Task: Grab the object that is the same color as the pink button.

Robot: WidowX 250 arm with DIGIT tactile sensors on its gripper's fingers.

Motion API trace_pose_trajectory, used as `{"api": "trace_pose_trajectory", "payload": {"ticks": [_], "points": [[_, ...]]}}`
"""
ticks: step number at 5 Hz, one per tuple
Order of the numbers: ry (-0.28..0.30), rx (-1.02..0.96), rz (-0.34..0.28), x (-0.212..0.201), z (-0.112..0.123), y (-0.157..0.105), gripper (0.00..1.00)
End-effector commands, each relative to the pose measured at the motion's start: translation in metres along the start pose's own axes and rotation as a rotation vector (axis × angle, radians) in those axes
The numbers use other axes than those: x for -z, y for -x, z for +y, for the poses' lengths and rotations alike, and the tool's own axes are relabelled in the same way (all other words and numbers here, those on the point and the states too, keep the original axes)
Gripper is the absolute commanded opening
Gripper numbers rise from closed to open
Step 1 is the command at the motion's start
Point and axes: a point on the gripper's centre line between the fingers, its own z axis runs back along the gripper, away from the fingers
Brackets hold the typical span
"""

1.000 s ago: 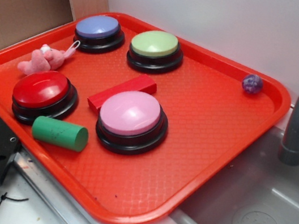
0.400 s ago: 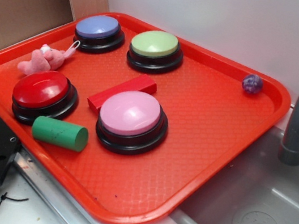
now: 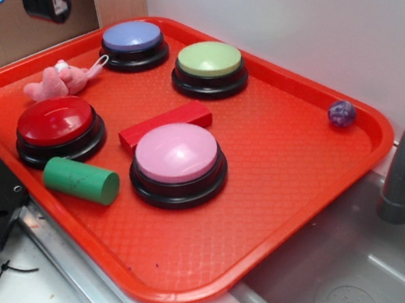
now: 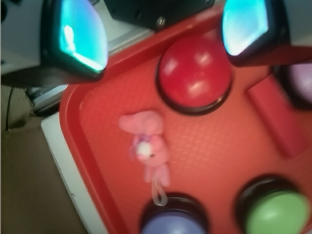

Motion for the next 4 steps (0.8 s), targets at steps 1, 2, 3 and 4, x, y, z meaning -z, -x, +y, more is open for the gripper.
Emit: {"api": "trace_pose_trajectory", "payload": {"ticks": [1,2,3,4], "points": [[-0.077,-0.203,-0.03,0.045,0.031,-0.012,1.0],[-0.083,-0.29,-0.078,0.066,0.034,-0.021,1.0],[-0.083,-0.321,-0.108,0.076,0.035,-0.03,1.0],[-0.08,-0.324,-0.116,0.089,0.038,-0.038,1.0]]}}
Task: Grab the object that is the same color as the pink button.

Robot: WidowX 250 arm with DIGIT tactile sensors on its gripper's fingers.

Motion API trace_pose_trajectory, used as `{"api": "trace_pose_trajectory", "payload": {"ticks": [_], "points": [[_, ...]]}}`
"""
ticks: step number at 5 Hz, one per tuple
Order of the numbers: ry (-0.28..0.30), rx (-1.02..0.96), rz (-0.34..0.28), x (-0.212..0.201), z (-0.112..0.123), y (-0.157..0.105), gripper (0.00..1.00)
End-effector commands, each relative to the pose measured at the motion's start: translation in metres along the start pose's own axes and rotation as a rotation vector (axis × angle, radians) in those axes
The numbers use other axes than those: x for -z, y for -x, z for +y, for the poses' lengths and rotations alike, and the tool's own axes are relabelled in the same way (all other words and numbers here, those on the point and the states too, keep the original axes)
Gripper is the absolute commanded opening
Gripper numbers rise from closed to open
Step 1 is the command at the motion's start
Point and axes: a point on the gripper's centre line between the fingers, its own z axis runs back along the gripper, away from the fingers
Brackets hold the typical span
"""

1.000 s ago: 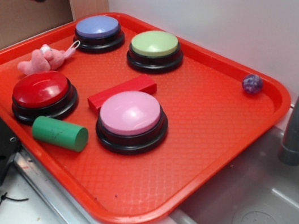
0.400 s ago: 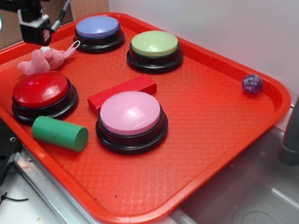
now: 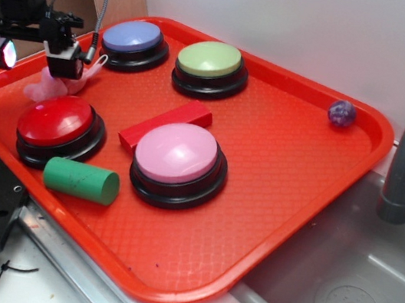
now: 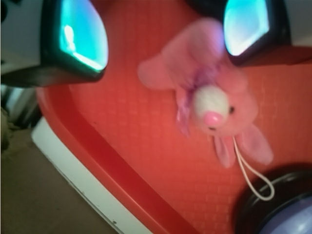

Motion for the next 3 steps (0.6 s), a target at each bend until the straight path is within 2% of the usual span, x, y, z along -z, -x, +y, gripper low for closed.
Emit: {"api": "trace_pose_trajectory", "payload": {"ticks": [1,2,3], "points": [[0.028,-0.021,-0.018,0.021,0.008,-0.015,1.0],[0.085,0.031,0.01,0.031,0.006,-0.015,1.0],[0.135,0.031,0.025,0.035,0.002,-0.015,0.0]]}}
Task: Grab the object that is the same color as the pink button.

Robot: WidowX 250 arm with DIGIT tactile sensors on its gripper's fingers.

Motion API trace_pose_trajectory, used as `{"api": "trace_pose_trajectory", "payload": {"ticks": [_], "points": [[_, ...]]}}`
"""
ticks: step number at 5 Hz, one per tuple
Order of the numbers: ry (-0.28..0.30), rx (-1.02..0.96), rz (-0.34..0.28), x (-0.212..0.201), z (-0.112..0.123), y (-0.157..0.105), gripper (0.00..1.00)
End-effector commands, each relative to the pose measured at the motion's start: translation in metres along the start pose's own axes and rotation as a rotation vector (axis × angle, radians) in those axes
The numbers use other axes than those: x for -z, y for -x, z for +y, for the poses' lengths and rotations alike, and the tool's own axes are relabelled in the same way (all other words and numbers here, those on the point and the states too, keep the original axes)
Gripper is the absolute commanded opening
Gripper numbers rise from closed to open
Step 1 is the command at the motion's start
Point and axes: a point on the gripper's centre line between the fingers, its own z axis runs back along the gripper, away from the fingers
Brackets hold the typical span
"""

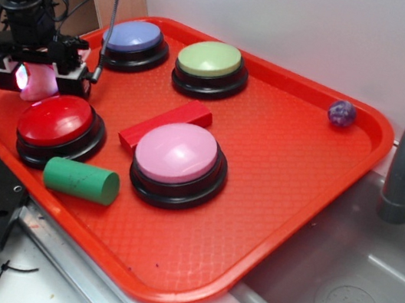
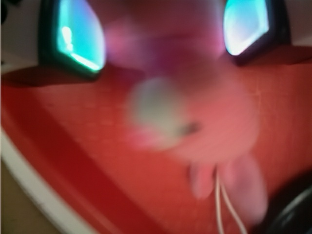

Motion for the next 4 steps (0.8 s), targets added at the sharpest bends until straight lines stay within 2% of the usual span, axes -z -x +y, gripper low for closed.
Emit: {"api": "trace_pose_trajectory", "payload": {"ticks": [1,3,4], "points": [[0.077,-0.005,-0.028,-0.009,0.002,-0.006,0.0],[0.034,0.2,-0.011,-0.077,-0.02,-0.006,0.0],[0.093,0.312,0.005,-0.119,-0.053,0.0,0.0]]}}
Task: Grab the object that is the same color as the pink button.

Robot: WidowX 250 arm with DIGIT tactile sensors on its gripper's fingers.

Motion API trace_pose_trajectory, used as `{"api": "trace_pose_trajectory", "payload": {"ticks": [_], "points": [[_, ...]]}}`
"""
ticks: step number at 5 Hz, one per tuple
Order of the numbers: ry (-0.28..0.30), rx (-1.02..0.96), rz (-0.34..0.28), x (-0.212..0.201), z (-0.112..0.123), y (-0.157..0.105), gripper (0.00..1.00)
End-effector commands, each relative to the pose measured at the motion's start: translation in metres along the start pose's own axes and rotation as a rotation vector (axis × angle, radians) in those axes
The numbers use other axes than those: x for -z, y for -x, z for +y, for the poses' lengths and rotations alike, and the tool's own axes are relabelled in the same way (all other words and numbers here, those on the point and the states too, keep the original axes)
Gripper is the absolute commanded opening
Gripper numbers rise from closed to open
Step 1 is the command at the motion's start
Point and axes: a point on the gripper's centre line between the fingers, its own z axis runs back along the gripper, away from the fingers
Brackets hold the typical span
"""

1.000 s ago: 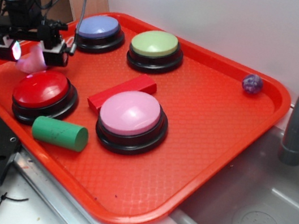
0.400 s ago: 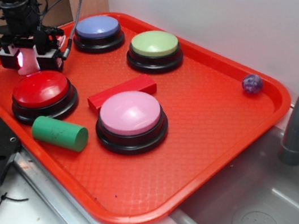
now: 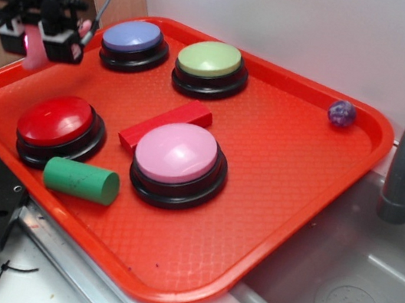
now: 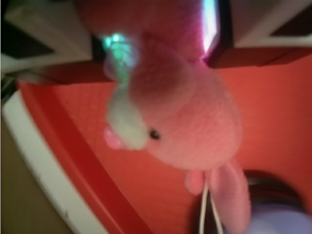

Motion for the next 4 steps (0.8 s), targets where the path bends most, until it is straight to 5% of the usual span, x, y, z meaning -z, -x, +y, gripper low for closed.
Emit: {"api": "trace_pose_trajectory", "payload": {"ticks": [1,3,4], "points": [[0.08,0.171,-0.073,-0.082,-0.051,-0.002,0.0],[0.091,0.227,-0.125,-0.123,-0.085,0.008,0.0],[0.122,0.214,-0.074,-0.117,-0.081,0.006,0.0]]}}
